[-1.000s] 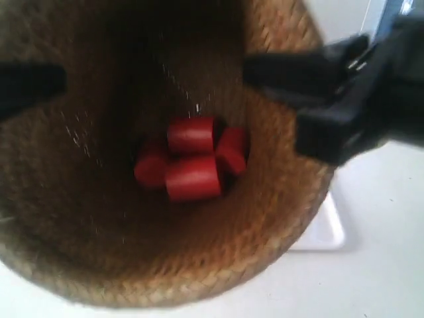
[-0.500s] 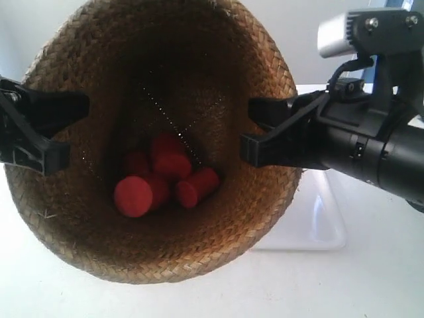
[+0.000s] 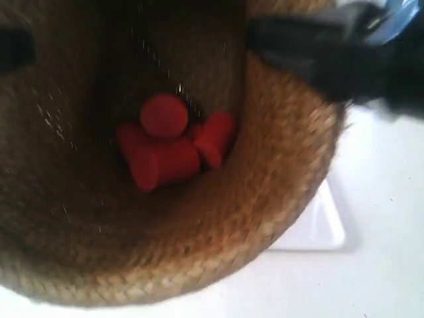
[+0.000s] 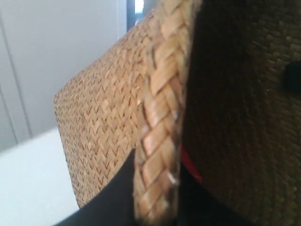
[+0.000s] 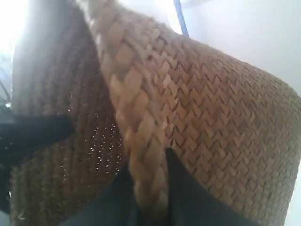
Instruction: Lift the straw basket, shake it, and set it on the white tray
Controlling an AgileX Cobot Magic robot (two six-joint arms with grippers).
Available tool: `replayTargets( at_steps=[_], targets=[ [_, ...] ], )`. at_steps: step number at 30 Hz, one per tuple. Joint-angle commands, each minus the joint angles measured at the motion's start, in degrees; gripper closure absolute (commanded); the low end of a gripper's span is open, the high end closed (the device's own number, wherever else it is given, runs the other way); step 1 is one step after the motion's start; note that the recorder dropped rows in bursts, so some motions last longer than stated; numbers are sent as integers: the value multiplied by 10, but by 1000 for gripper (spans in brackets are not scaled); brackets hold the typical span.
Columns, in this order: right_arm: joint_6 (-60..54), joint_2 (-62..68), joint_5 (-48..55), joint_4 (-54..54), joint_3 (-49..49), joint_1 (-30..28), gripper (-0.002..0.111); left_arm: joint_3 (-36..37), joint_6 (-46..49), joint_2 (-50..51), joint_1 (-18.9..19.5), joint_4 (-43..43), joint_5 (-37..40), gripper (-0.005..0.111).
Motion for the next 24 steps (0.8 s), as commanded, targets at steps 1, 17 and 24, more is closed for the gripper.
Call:
replayTargets(
  at_steps=[1, 17, 24],
  targets=[
    [-41, 30, -148, -17, 41, 4, 108, 55, 56, 21, 0, 47, -106, 107],
    [-27, 131, -105, -11, 44, -5, 108, 82, 3, 105, 31, 18, -84, 107],
    [-61, 126, -65, -6, 40, -5, 108, 72, -46, 107, 25, 15, -61, 107]
  ],
)
